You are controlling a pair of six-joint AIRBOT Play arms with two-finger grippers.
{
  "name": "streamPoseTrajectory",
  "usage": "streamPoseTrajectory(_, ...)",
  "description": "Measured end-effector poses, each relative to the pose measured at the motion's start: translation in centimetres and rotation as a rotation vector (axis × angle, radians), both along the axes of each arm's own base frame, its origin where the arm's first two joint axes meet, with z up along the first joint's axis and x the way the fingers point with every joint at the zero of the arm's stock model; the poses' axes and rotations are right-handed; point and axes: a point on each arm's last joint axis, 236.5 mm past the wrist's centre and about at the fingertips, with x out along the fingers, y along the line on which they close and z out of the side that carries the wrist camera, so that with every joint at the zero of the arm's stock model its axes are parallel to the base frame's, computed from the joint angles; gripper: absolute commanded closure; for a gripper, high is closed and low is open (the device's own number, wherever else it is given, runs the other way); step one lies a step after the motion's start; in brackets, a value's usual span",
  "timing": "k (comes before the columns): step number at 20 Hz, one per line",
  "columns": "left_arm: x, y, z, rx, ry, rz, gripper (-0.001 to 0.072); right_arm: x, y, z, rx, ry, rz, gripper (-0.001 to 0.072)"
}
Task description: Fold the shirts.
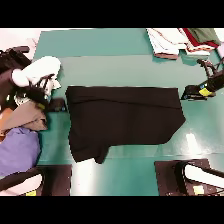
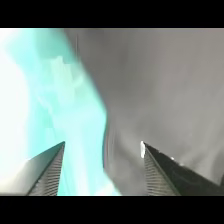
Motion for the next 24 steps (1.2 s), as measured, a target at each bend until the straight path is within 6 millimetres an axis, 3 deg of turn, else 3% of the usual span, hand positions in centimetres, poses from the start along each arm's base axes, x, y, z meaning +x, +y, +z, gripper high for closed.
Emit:
streamPoseTrajectory(4, -8.8, -0.8, -3.3, -0.052, 0.108, 0.042, 0.0159, -1.2, 2.0, 0.9, 0.056, -0.061, -0.008, 0.0263)
streamPoseTrajectory(6, -11.2, -1.9, -4.7, -0.106, 0.148, 0.07, 0.016, -1.3, 2.7, 1.1, 0.077, -0.076, -0.007, 0.0263)
streamPoseTrajectory(9, -13.3, -4.3, -6.1, -0.179, 0.168, 0.067, 0.0161, -1.6, 3.2, 1.3, 0.093, -0.08, -0.006, 0.0264)
streamPoseTrajectory(10, -13.7, -5.1, -6.3, -0.196, 0.164, 0.056, 0.0226, -1.7, 3.3, 1.3, 0.096, -0.077, -0.005, 0.0263)
streamPoseTrajectory(12, -14.2, -6.6, -6.6, -0.222, 0.15, 0.032, 0.0663, -2.1, 3.5, 1.3, 0.105, -0.065, -0.002, 0.0264)
streamPoseTrajectory(16, -14.1, -8.0, -6.2, -0.246, 0.12, 0.002, 0.0688, -4.5, 2.0, 0.5, 0.104, 0.015, -0.042, 0.0261)
streamPoseTrajectory(20, -13.6, -8.7, -5.1, -0.263, 0.102, -0.021, 0.0688, -10.6, -0.2, -3.3, 0.103, 0.173, -0.16, 0.0189)
streamPoseTrajectory(22, -13.2, -9.0, -4.7, -0.268, 0.087, -0.025, 0.0688, -13.3, 1.2, -5.8, 0.172, 0.245, -0.209, 0.0191)
streamPoseTrajectory(24, -12.9, -9.1, -4.4, -0.271, 0.078, -0.027, 0.0688, -14.7, 3.2, -8.0, 0.246, 0.282, -0.239, 0.0229)
